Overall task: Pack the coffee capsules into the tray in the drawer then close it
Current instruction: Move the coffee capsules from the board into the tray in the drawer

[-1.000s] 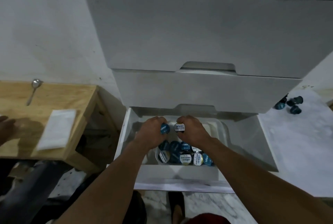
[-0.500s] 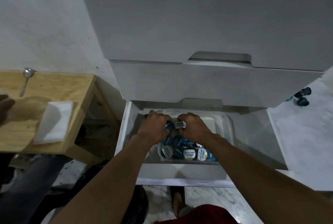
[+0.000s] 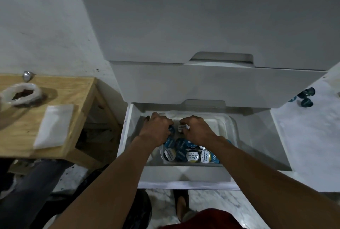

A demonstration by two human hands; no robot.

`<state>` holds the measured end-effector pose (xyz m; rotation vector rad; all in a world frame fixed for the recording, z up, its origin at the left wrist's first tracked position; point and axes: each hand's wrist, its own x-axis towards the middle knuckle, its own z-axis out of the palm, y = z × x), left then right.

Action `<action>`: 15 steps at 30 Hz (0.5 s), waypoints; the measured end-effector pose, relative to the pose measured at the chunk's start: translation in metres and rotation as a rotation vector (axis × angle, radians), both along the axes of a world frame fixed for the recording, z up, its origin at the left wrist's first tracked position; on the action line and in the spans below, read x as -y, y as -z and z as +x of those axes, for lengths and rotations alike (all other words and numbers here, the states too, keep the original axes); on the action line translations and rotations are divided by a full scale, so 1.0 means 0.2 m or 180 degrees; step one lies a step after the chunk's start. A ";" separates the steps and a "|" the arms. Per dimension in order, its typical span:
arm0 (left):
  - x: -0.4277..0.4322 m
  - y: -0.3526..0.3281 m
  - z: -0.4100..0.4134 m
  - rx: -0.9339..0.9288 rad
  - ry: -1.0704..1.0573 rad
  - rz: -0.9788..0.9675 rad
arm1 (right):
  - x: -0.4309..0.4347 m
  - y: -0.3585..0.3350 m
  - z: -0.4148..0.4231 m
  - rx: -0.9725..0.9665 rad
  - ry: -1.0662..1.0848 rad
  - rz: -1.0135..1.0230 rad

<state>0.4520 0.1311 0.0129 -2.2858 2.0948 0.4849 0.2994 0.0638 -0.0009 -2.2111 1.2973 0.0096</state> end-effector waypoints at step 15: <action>0.00 0.00 -0.02 0.0265 0.0135 0.0092 | 0.00 0.00 -0.02 -0.0049 -0.0122 0.0182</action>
